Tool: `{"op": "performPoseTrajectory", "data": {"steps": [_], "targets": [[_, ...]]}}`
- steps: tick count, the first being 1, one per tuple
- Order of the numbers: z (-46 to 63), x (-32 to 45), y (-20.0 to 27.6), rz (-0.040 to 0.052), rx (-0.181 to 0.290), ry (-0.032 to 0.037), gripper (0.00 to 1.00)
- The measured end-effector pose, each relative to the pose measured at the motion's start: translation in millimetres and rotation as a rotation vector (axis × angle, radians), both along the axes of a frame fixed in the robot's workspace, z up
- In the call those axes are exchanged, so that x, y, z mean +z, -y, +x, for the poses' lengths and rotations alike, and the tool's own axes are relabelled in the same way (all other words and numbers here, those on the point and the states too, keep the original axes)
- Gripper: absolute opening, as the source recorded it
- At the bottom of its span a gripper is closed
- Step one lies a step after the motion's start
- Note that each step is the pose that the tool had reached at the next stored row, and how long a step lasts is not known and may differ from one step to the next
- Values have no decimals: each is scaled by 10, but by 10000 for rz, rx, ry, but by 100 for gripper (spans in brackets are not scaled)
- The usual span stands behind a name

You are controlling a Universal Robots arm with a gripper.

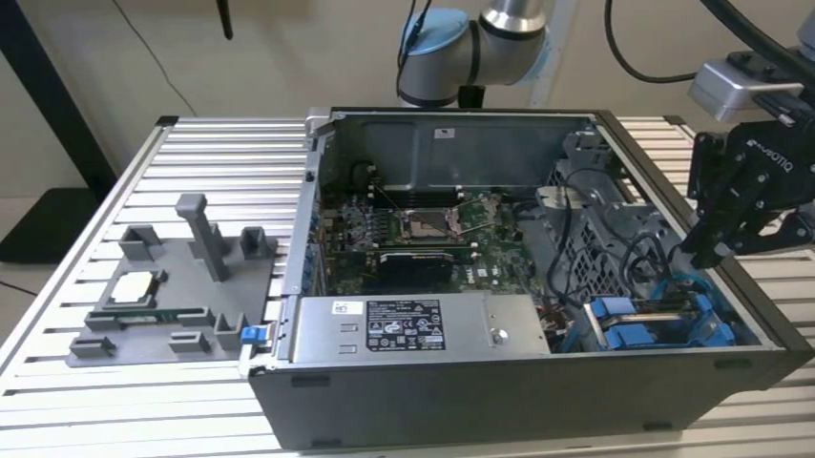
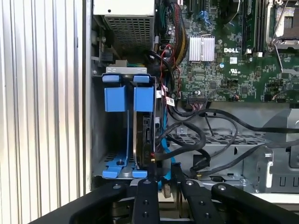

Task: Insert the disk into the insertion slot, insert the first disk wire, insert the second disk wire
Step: 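Insert the second disk wire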

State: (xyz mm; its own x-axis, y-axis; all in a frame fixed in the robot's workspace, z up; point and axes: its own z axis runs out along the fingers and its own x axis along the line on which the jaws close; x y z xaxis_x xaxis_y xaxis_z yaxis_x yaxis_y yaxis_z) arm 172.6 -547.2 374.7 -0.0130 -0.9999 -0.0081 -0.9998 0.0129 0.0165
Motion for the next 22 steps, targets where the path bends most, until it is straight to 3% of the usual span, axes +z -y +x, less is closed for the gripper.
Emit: {"op": "performPoseTrajectory", "data": {"steps": [4,9,17,22], "targets": [[39,-1,-38,1,0,0,100],[128,-3,-43,-1,0,0,100],[154,-27,27,7,1,1,100],[154,-43,46,7,0,1,100]]}}
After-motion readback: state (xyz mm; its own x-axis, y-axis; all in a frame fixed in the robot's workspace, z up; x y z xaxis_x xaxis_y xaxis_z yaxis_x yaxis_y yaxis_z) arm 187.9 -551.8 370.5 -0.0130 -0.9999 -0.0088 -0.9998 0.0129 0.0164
